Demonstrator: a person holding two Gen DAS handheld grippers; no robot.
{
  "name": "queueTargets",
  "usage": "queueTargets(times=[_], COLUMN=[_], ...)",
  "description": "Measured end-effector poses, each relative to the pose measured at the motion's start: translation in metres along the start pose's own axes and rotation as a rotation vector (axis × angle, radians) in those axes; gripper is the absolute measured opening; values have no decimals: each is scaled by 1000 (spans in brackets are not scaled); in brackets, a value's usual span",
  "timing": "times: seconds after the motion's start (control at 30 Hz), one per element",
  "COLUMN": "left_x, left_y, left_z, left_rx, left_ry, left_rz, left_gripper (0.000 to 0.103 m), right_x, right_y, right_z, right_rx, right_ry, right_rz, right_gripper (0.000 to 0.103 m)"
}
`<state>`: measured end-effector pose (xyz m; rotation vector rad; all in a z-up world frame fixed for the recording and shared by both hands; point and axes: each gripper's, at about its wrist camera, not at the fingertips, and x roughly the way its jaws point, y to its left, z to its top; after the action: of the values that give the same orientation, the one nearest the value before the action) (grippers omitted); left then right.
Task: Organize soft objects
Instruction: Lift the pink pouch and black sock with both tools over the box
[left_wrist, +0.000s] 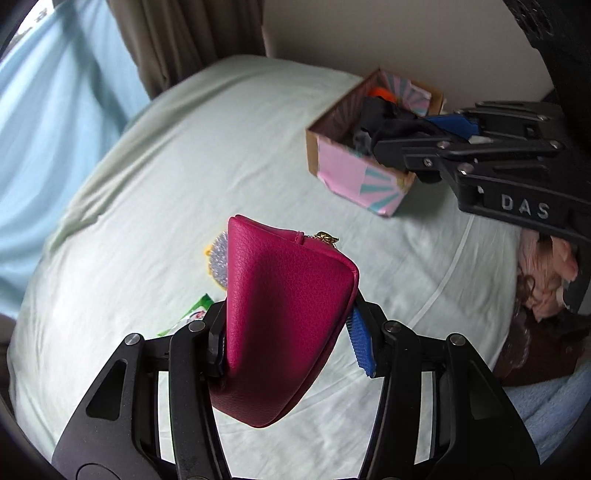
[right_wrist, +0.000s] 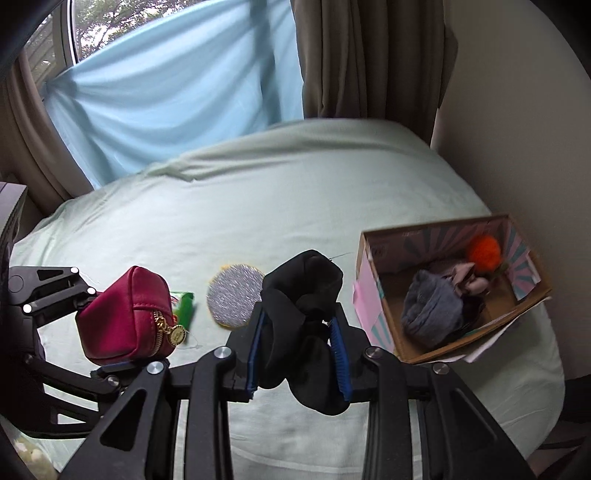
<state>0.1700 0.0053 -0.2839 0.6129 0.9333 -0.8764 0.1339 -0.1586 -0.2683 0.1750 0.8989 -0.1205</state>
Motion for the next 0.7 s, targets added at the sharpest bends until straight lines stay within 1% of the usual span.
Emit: queueTargets(times=[0.07,0.17,0.3,0.5,0.6,0.7], left_x=[-24,-53,-78,-93,-85,-75], left_y=[0,-2,-6,-20,-34,-44], left_z=[10,30,61,109,136,163], left_rx=[-21,-47,-94,-183,-242,-326], left_ry=[-30,-70,-108,-162,-169,-171], left_rz=[6,17,32,64,86,77], left_gripper=[47,47,47,47,47,47], right_x=[-21,-49,-83,-112,-118,-118], right_y=[5,0,-13,-51,-83,-118], right_z=[12,28,49,79,91,101], right_rx=[-12,0,10,-8,-7,-19], right_ry=[-11,-25,-60,-98,-101,-100], right_rz=[10,27,28,21,28,24], right_gripper=[30,30,30,30,30,30])
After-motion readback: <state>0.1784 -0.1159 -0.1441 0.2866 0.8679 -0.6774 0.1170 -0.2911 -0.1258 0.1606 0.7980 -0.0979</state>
